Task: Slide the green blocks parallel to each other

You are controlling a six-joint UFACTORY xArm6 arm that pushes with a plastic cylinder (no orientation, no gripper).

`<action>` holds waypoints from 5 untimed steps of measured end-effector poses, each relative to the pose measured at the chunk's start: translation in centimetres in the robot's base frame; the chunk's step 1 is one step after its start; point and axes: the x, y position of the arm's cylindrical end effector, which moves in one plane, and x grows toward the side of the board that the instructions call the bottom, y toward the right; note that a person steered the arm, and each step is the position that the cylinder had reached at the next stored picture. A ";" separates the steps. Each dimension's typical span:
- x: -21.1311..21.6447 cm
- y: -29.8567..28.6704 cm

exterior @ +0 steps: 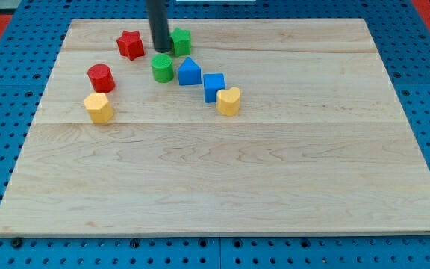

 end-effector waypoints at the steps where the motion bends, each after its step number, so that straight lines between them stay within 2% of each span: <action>1: 1.2 -4.5; 2: 5.5 -7.0; 3: 6.0 -8.9; 4: 6.9 -3.0; 5: 3.8 -0.1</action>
